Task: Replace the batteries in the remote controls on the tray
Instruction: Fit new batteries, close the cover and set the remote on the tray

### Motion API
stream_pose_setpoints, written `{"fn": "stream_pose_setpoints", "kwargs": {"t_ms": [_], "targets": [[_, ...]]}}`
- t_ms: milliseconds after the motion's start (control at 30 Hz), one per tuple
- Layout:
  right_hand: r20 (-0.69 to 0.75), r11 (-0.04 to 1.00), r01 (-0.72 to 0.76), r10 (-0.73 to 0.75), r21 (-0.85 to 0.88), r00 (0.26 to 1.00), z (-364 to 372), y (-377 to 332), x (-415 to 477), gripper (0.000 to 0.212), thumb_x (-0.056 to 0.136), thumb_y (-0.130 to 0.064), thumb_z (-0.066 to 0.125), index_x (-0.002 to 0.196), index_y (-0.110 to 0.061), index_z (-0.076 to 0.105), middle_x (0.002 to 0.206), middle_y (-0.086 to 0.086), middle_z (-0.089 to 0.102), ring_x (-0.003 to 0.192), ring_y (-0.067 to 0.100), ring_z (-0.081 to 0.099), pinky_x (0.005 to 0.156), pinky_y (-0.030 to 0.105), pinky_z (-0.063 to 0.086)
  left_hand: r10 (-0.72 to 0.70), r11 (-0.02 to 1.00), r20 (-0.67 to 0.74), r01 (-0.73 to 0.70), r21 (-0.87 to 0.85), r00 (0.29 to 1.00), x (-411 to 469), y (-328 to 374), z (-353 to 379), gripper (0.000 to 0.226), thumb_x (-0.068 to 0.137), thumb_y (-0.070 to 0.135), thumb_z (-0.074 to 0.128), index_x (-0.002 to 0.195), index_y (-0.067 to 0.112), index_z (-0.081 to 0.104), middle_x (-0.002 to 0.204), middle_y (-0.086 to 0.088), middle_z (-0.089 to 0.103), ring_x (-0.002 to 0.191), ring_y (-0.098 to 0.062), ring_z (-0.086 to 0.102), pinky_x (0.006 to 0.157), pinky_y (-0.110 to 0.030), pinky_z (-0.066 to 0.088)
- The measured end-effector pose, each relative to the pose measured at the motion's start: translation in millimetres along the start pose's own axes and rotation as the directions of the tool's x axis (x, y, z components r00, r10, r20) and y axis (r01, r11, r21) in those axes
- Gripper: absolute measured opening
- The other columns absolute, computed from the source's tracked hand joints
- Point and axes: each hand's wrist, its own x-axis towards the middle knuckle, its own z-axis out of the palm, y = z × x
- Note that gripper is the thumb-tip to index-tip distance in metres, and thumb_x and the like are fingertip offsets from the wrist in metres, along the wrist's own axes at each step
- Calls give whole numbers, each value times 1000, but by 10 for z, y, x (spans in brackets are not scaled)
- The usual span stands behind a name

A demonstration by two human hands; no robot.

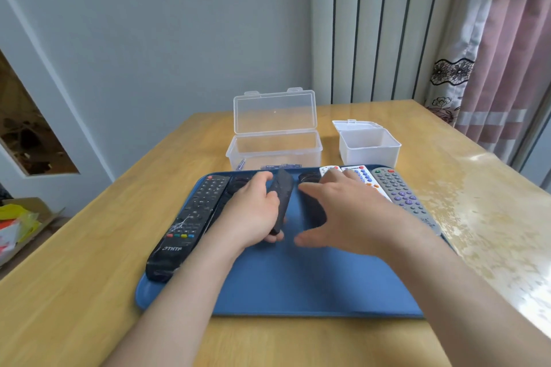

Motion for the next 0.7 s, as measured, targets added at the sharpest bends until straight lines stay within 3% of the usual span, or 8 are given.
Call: {"fn": "stream_pose_setpoints", "kwargs": {"t_ms": [100, 233, 367, 533, 700], "targets": [[113, 992, -32, 46, -122, 993, 37, 103, 19, 79, 73, -65, 68, 139, -29, 43, 140, -1, 38, 132, 24, 27, 105, 50, 33, -10, 995, 9, 9, 96, 1000, -7, 11, 31, 43, 98, 22, 33, 141, 26, 37, 123, -8, 59, 62, -23, 72, 76, -37, 58], [21, 992, -19, 22, -129, 1000, 137, 69, 102, 65, 81, -62, 62, 135, -30, 48, 135, -1, 44, 127, 24, 32, 96, 47, 32, -3, 990, 69, -6, 142, 998, -35, 32, 28, 48, 90, 27, 50, 138, 25, 41, 118, 0, 59, 74, -19, 71, 81, -39, 57], [-50, 988, -32, 24, -150, 998, 212, 83, 140, 62, 78, -68, 60, 127, -31, 53, 128, -2, 46, 123, 23, 35, 92, 45, 33, 11, 953, 167, -61, 298, 986, -62, 62, 15, 43, 76, 38, 69, 113, 26, 51, 106, 5, 60, 93, -16, 60, 84, -37, 51], [-78, 989, 84, -94, -120, 992, 256, 63, 157, 61, 83, -60, 61, 134, -31, 46, 138, -7, 40, 132, 18, 30, 90, 42, 32, 42, 916, 184, -111, 385, 982, -42, 44, -14, 50, 77, 39, 70, 119, 22, 50, 120, 7, 58, 107, -18, 56, 92, -40, 47], [-72, 985, 166, -169, -47, 983, 315, 35, 175, 41, 91, -35, 56, 131, -29, 47, 130, -10, 48, 127, 15, 43, 93, 40, 38, 127, 833, 126, -175, 525, 984, -28, -3, 38, 28, 83, 41, 62, 86, 19, 45, 93, 2, 58, 92, -23, 54, 70, -34, 42]]}}
